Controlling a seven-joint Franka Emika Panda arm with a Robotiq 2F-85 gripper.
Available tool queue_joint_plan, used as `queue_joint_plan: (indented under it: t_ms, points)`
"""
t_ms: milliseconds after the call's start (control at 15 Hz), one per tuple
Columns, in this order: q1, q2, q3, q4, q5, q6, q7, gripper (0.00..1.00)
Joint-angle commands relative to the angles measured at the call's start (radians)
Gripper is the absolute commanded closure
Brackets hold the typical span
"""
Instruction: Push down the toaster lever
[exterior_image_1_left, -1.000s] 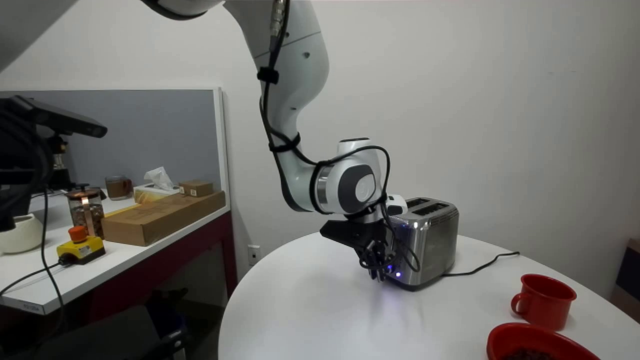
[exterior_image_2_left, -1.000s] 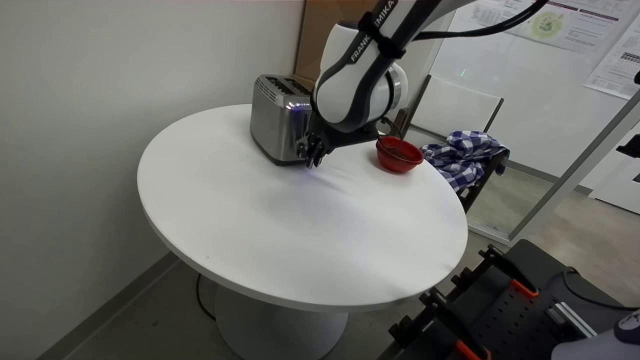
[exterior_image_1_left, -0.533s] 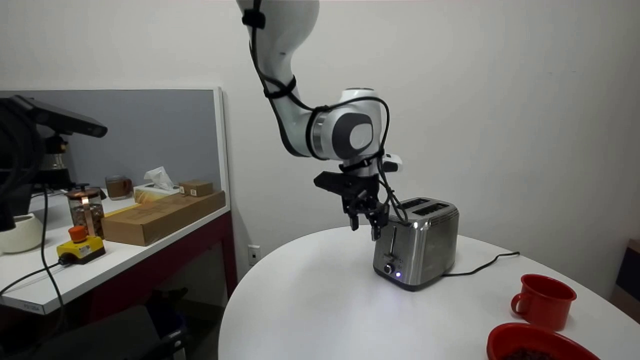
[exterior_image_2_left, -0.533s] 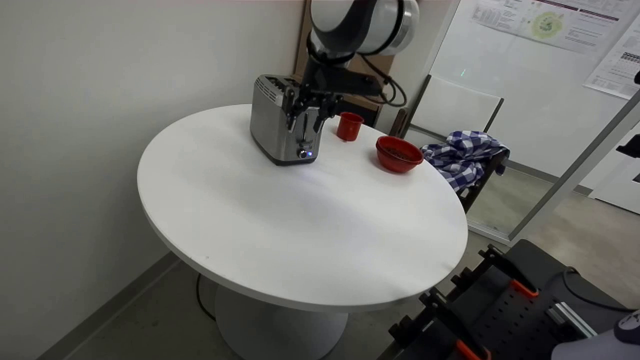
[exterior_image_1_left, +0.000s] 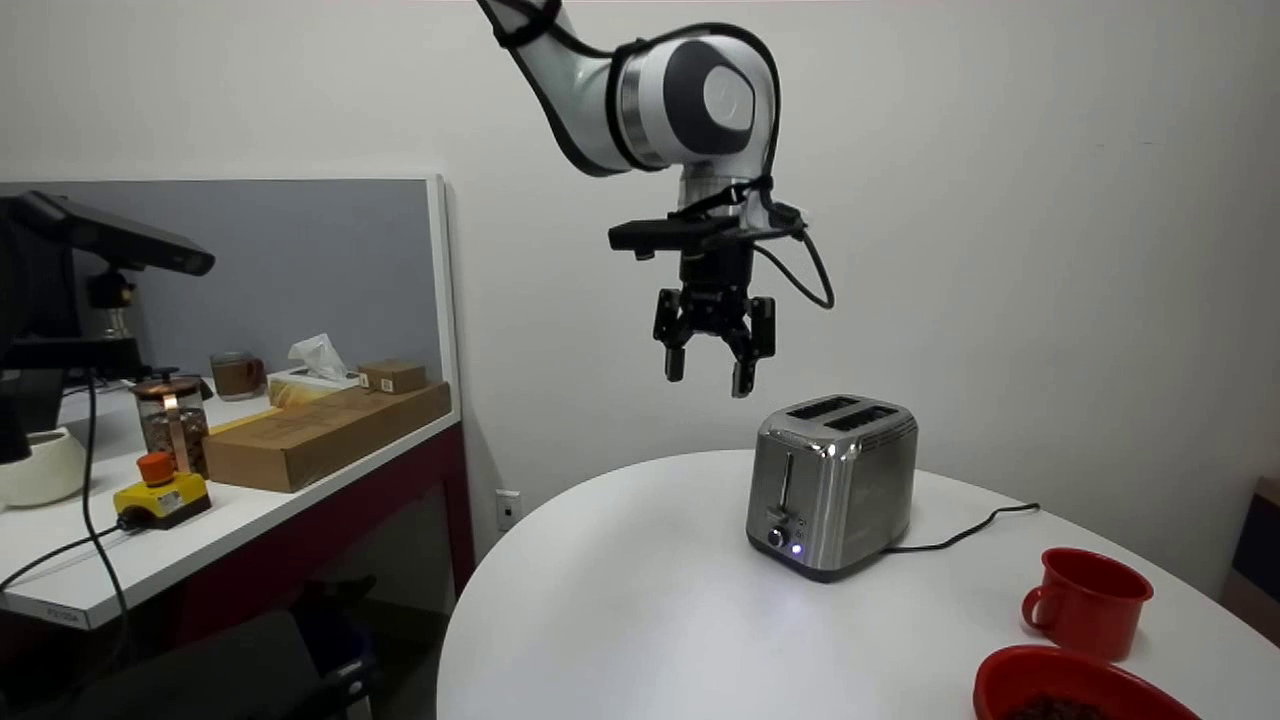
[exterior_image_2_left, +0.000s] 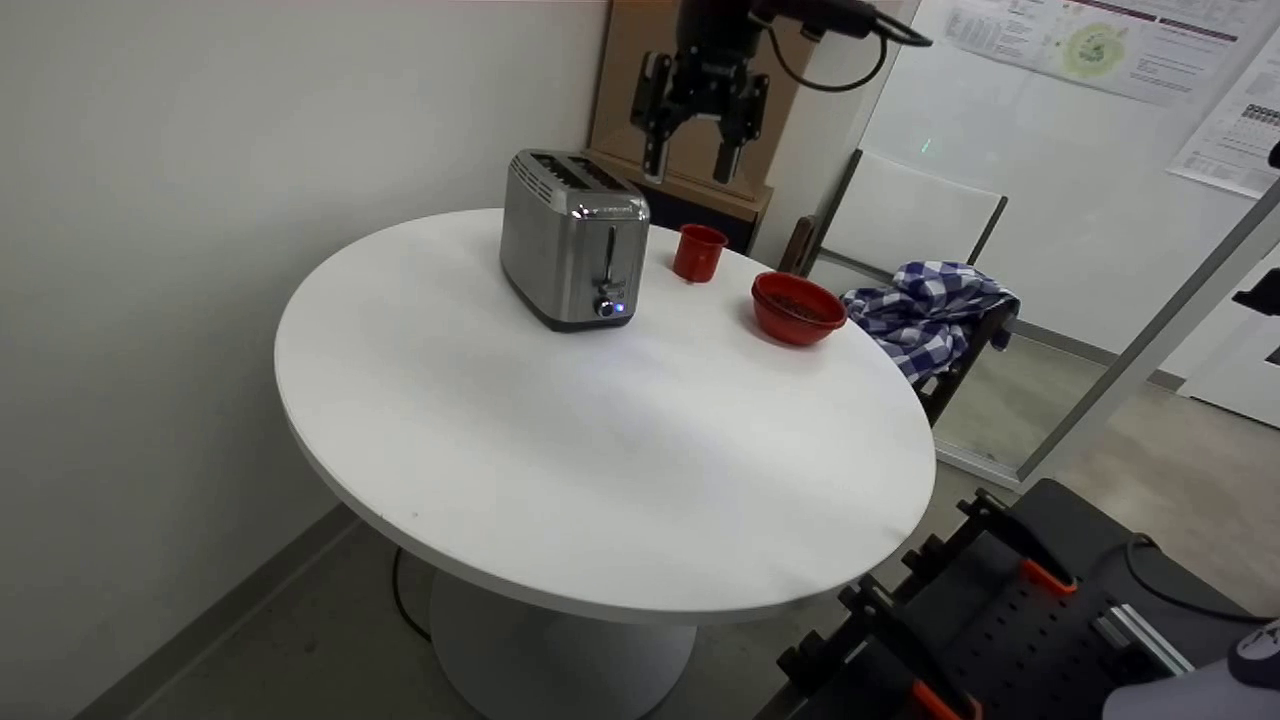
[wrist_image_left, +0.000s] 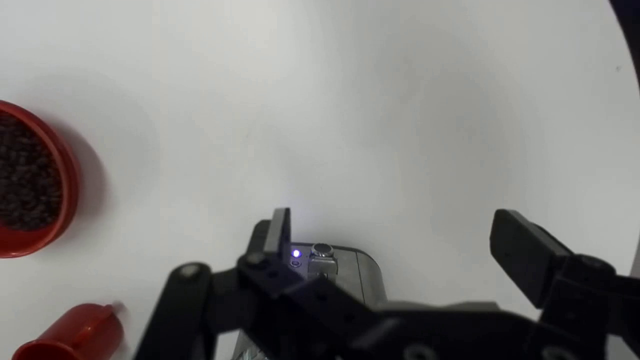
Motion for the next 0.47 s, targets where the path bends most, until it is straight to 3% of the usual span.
queue_joint_plan:
  t_ms: [0,400]
  points:
    - [-0.010,-0.017,0.009,0.001,-0.003,-0.017,0.001,0.00]
    - [-0.010,0.004,0.010,0.001,-0.003,-0.010,0.001,0.00]
